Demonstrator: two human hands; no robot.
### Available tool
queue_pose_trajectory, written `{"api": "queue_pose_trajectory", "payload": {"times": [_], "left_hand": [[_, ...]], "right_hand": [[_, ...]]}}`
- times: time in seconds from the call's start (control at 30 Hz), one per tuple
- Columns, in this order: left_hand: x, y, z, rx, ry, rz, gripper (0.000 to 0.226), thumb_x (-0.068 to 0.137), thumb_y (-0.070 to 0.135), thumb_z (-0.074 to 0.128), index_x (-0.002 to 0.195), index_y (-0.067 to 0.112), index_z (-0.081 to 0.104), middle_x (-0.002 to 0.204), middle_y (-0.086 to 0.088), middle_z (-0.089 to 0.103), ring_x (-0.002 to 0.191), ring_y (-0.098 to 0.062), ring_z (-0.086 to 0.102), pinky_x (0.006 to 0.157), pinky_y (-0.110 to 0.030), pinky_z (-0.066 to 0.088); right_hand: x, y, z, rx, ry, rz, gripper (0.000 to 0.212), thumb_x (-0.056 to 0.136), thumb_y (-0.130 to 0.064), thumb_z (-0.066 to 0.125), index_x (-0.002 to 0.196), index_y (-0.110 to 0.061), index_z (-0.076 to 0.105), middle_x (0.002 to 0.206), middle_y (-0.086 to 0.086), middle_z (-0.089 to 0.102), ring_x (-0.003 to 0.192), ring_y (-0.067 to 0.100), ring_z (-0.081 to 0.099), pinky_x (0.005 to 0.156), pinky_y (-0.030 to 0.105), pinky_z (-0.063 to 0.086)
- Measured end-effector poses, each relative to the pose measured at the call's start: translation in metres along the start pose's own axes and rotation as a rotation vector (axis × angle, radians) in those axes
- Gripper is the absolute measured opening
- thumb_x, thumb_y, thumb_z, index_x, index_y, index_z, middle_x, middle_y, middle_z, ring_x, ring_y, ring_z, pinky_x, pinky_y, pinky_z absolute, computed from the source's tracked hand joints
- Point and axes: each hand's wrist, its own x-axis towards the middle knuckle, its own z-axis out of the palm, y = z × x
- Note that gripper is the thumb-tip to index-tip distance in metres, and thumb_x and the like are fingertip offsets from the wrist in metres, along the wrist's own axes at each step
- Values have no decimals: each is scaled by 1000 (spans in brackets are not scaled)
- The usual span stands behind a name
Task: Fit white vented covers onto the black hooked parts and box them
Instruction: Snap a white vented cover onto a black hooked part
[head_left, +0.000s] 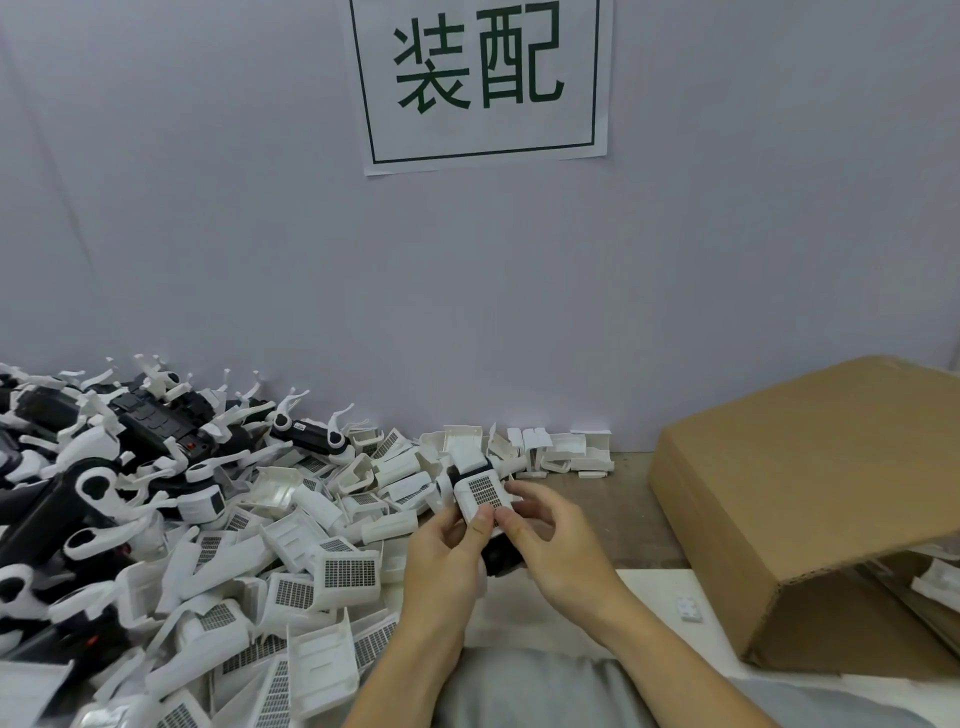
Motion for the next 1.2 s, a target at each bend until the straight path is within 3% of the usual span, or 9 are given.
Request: {"api": "queue_pose_trajectory", "payload": {"times": [0.13, 0.27, 0.4, 0.57, 0.67, 0.8, 0.87, 1.07, 1.2], "left_hand": [[3, -1, 0, -83, 70, -54, 38, 100, 40, 52, 101, 10, 75, 87, -14, 76, 87, -28, 72, 69, -27, 54], [2, 7, 6, -337, -67, -154, 44, 105, 39, 36, 117, 17, 71, 114, -4, 75, 106, -15, 72, 77, -26, 58], [-1, 4, 8, -238, -88, -111, 30, 96, 32, 52, 100, 23, 80, 109, -5, 77, 100, -17, 73, 85, -36, 58], [1, 3, 5, 17, 157, 88, 27, 100, 4, 53, 84, 11, 75, 80, -7, 77, 80, -31, 74, 69, -39, 60], [1, 5, -1, 190, 316, 182, 19, 97, 8, 61, 83, 16, 70, 77, 2, 69, 77, -19, 62, 73, -36, 51], [-1, 9, 1, 85, 305, 89, 18, 100, 12, 56, 87, 17, 68, 79, 12, 67, 81, -10, 60, 78, -39, 51], [-1, 9, 2, 65, 272, 46, 20, 101, 11, 53, 88, 16, 68, 83, 9, 68, 81, -14, 61, 75, -38, 51], [2, 7, 3, 25, 259, 16, 22, 102, 8, 48, 90, 9, 66, 89, -10, 66, 73, -21, 61, 76, -45, 49], [8, 3, 1, -55, 280, -28, 25, 104, 12, 44, 93, 10, 66, 94, -17, 65, 74, -24, 63, 66, -39, 52]], "right_hand": [[-2, 3, 1, -262, 29, -77, 38, 90, -38, 71, 125, -32, 59, 119, -16, 60, 108, -2, 56, 84, 9, 45], [-3, 3, 2, -468, -11, -124, 67, 81, -50, 72, 141, -32, 47, 123, -17, 52, 117, 2, 50, 100, 24, 45], [-3, 6, 1, -557, 62, -148, 45, 86, -47, 65, 128, -36, 52, 105, -15, 54, 100, 5, 55, 85, 24, 49], [1, 10, 1, -379, 127, -99, 11, 95, -34, 57, 95, -25, 64, 82, -10, 64, 74, 8, 57, 65, 20, 45], [3, 6, -6, -134, 190, 87, 35, 100, -30, 47, 69, -14, 51, 51, -15, 52, 55, 13, 47, 58, 31, 39], [6, -4, -13, 550, 187, 433, 41, 102, -33, 38, 95, -3, 64, 52, 13, 50, 48, 24, 47, 53, 31, 55], [6, -8, -15, 725, 131, 549, 43, 101, -39, 38, 101, -5, 64, 56, 14, 54, 50, 26, 52, 41, 23, 47], [4, -9, -17, 796, 11, 569, 43, 95, -40, 44, 95, -4, 66, 66, 14, 57, 55, 25, 55, 45, 24, 39], [5, -3, -17, 643, 47, 458, 33, 94, -30, 48, 93, -1, 65, 67, 14, 57, 62, 27, 53, 56, 32, 49]]}}
